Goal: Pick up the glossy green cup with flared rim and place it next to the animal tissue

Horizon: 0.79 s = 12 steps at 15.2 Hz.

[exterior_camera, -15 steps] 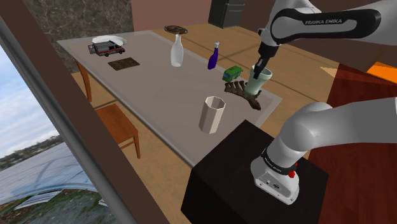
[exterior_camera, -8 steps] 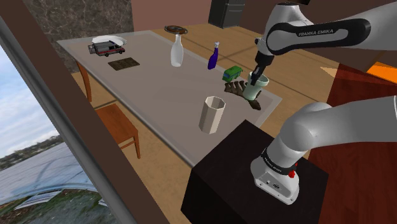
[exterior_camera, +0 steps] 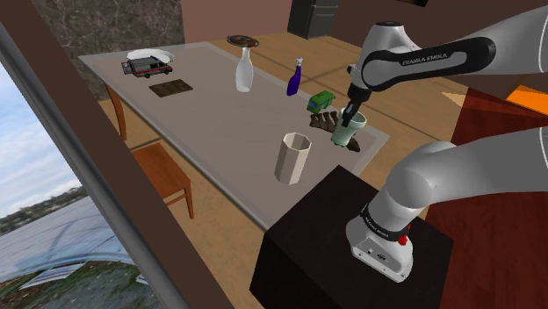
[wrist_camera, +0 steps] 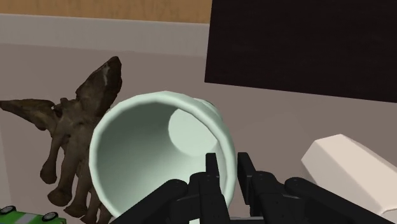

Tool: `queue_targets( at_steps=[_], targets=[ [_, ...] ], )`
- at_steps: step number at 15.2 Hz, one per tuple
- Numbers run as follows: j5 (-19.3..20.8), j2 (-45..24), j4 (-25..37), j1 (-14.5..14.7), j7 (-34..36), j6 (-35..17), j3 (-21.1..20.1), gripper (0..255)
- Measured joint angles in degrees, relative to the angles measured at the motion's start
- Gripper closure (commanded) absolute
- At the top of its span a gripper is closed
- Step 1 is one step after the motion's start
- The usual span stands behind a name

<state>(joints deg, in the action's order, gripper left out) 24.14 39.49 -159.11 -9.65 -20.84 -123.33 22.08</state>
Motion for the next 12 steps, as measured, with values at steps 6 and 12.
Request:
queue_targets(
  at_steps=[6, 12],
  targets=[
    [1.5, -3.4, -2.8, -0.3, 0.9, -6.0, 1.3, 255],
    [3.1, -7.8, -5.0, -0.7, 1.7, -12.6, 2.7, 255]
  ],
)
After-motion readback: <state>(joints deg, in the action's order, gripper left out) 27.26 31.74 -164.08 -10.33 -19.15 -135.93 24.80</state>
